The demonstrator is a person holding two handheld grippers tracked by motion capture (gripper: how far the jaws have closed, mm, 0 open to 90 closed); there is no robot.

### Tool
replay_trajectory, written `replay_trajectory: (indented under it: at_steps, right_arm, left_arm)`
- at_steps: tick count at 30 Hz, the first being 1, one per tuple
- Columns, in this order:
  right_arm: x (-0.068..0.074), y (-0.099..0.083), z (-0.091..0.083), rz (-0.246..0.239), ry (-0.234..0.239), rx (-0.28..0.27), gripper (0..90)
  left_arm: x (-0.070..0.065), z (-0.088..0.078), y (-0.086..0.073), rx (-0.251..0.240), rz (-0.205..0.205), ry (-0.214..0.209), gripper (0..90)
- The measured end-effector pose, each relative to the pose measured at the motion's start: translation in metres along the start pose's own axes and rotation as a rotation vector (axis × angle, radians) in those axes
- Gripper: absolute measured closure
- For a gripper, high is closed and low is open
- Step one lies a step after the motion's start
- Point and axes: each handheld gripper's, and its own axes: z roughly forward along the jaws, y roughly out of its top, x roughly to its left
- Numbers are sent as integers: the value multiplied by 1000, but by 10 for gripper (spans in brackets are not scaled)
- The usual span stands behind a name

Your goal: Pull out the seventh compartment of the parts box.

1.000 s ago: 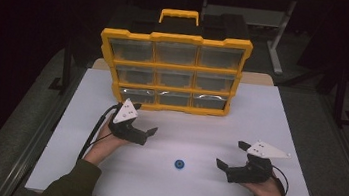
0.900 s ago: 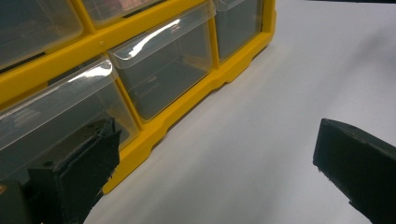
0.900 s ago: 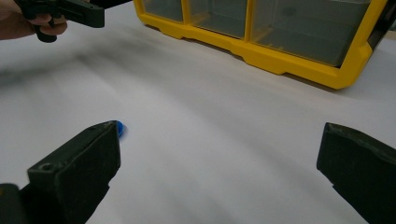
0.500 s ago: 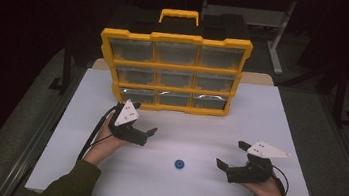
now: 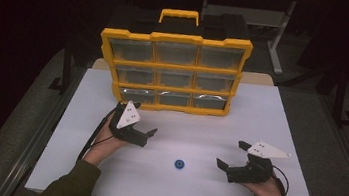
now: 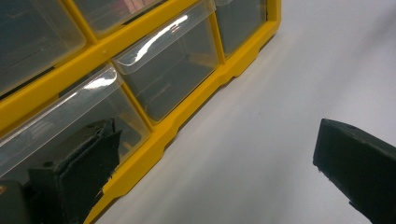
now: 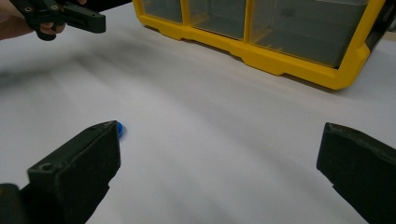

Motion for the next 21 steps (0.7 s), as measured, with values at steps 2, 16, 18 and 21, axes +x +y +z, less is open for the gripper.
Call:
replay_trajectory:
  at_steps: [2, 16, 18, 21]
  right_arm:
    - [0, 0, 0, 1, 0, -1, 0]
    - [0, 0, 0, -2, -1, 1, 0]
    - [0, 0, 0, -3, -1, 1, 0]
    - [0, 0, 0, -3, 0, 1, 0]
  left_arm:
    - [0, 0, 0, -4, 6, 2, 0]
    - [-6, 1, 1, 18, 83, 31, 0]
    - [-7, 1, 1, 20, 91, 35, 0]
    - [-7, 1, 1, 27, 106, 42, 0]
